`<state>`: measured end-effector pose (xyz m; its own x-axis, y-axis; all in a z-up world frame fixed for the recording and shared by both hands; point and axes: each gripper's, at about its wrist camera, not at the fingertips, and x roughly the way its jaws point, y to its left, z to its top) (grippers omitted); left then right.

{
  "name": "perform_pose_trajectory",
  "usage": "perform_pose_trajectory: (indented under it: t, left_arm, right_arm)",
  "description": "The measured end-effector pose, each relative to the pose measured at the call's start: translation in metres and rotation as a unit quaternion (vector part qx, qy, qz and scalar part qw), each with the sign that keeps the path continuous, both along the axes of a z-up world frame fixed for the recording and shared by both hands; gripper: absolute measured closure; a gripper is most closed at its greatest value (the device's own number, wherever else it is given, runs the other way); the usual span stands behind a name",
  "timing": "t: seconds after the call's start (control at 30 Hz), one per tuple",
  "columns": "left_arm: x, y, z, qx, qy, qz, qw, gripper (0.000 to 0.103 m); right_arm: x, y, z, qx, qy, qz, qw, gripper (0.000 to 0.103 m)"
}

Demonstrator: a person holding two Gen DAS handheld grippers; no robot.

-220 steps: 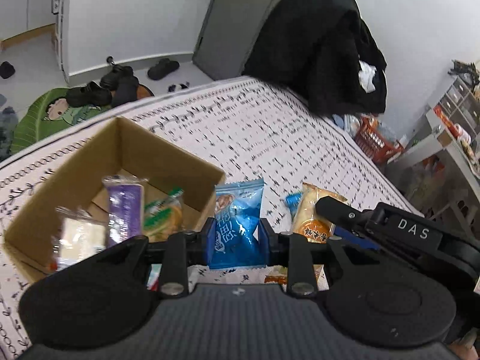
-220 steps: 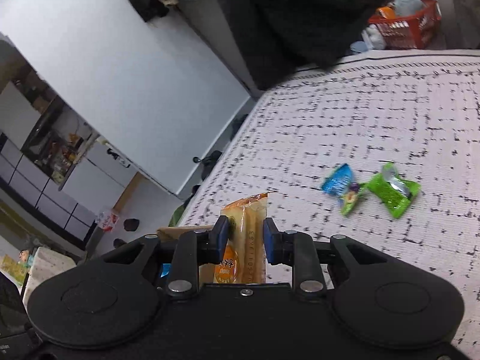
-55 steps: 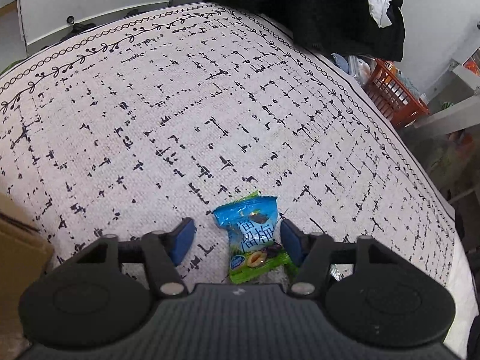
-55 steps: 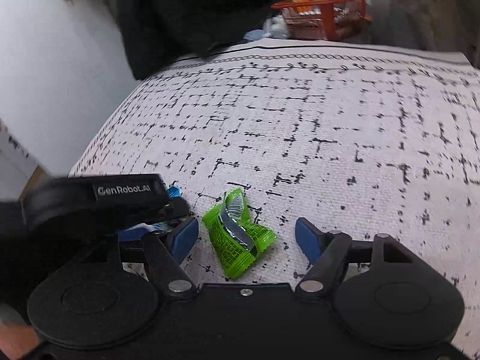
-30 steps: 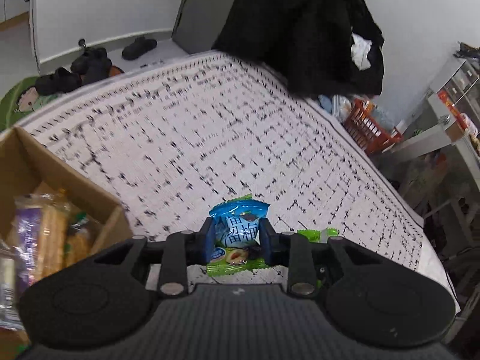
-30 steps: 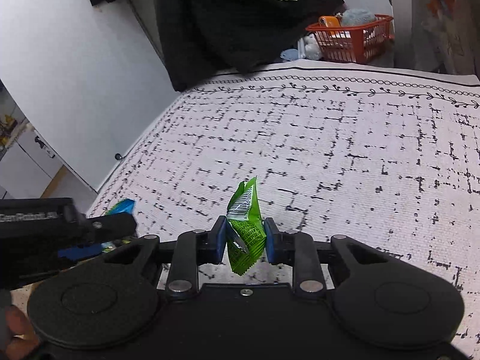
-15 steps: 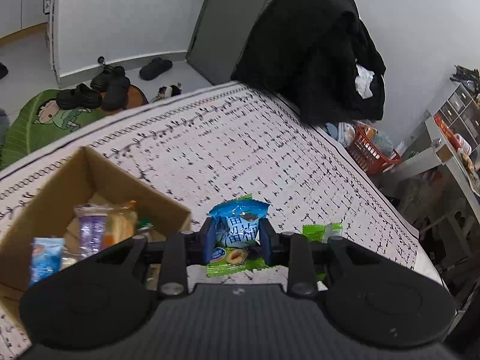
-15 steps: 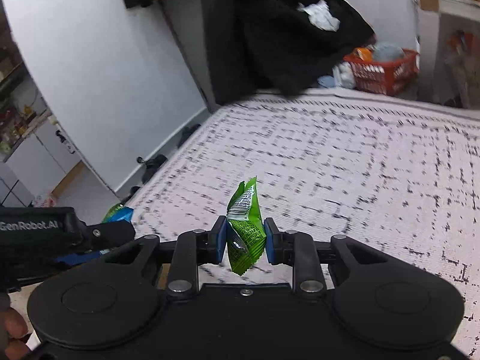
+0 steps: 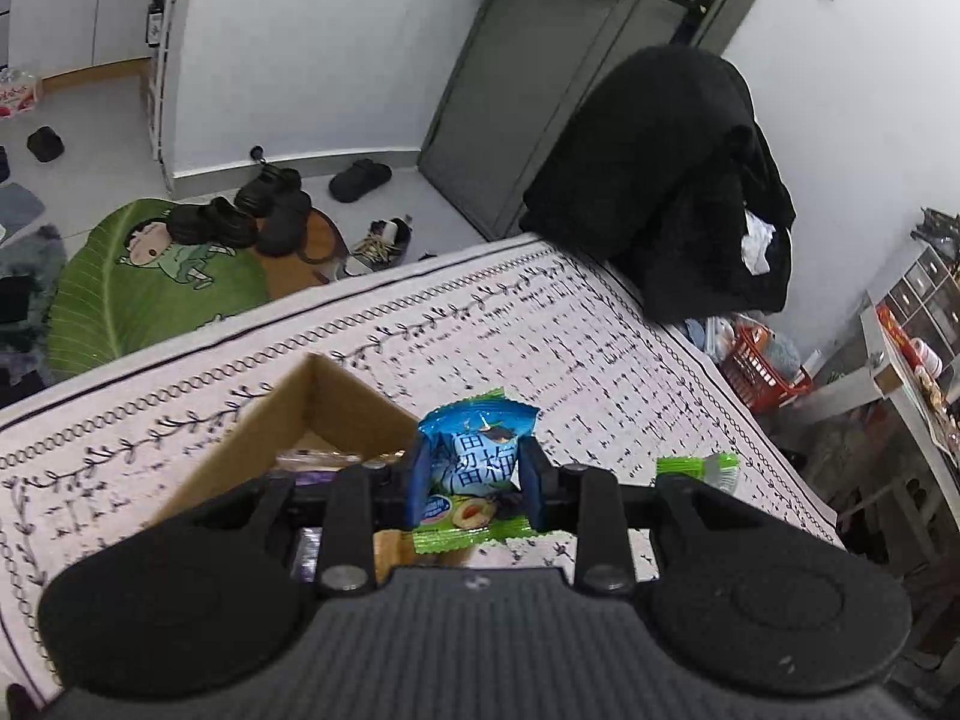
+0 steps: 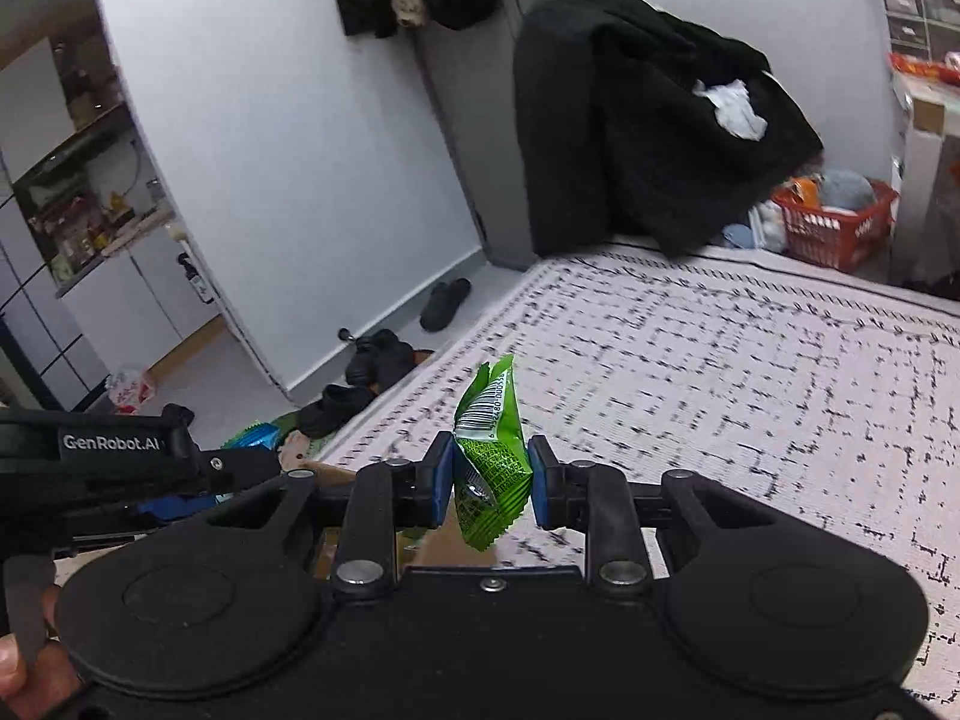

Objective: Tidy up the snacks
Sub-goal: 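Carry the blue and green candies over the box and open both tools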

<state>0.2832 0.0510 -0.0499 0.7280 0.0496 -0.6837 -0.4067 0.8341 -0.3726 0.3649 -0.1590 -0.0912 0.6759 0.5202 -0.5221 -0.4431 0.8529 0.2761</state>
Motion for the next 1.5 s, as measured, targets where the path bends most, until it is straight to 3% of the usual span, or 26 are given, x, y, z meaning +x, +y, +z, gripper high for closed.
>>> perform_pose_trajectory:
  t: [0.33, 0.67, 1.1, 1.5]
  left_arm:
    - [-0.033, 0.045, 0.016, 0.010, -0.009, 0.025, 0.9996, 0.073]
    - [-0.055, 0.079, 0.012, 0.006, -0.007, 0.060, 0.9982, 0.073]
    - [-0.066, 0.088, -0.020, -0.018, 0.010, 0.080, 0.9966, 0.073]
    - [-0.048, 0.086, -0.049, -0.042, 0.033, 0.054, 0.9971, 0.072]
  right_arm:
    - [-0.018, 0.033, 0.009, -0.003, -0.014, 0.028, 1.000, 0.078]
    - [-0.025, 0.057, 0.009, 0.010, -0.011, 0.055, 0.998, 0.078]
    - [-0.034, 0.074, 0.000, 0.002, -0.007, 0.079, 0.997, 0.077]
    - [-0.021, 0.080, -0.021, -0.013, 0.015, 0.073, 0.997, 0.077]
